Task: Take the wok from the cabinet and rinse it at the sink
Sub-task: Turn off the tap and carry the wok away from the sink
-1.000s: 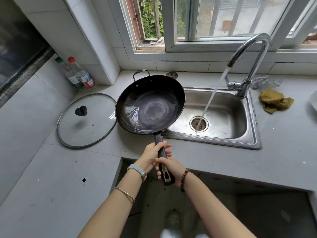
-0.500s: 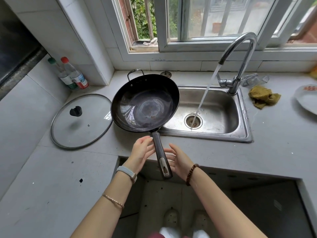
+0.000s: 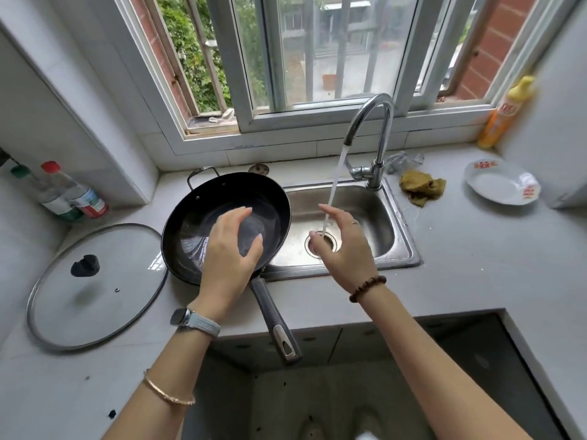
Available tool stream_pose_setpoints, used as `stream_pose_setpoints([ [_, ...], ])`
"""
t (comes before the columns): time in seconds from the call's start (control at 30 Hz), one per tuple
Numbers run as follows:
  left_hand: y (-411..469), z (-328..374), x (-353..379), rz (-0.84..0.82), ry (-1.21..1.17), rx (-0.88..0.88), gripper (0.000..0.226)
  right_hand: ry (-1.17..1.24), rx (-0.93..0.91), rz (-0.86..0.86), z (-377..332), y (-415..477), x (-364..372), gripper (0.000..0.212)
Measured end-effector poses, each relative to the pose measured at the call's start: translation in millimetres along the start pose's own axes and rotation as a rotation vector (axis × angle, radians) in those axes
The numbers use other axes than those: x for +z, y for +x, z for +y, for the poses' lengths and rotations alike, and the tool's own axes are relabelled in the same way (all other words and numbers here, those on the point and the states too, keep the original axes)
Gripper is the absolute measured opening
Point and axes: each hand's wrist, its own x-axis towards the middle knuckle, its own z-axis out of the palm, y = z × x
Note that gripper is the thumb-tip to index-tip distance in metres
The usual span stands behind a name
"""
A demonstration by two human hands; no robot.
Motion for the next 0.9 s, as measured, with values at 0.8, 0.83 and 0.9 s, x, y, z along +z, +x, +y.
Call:
stream_pose_setpoints([
  [0.8,114,33,110,-0.001,0.421,0.024,0.041,-0.612,-0.271,-0.126,149,168,-91,0.048],
  [0.83,118,33,114,-0.003,0.435,0.011,0.042,-0.624,-0.277,-0.158,157,179,-90,0.047],
  [0.9,125,34,121,0.001,0.464,-0.016,0.042,-0.638,-0.302,-0.229,171,200,-87,0.049],
])
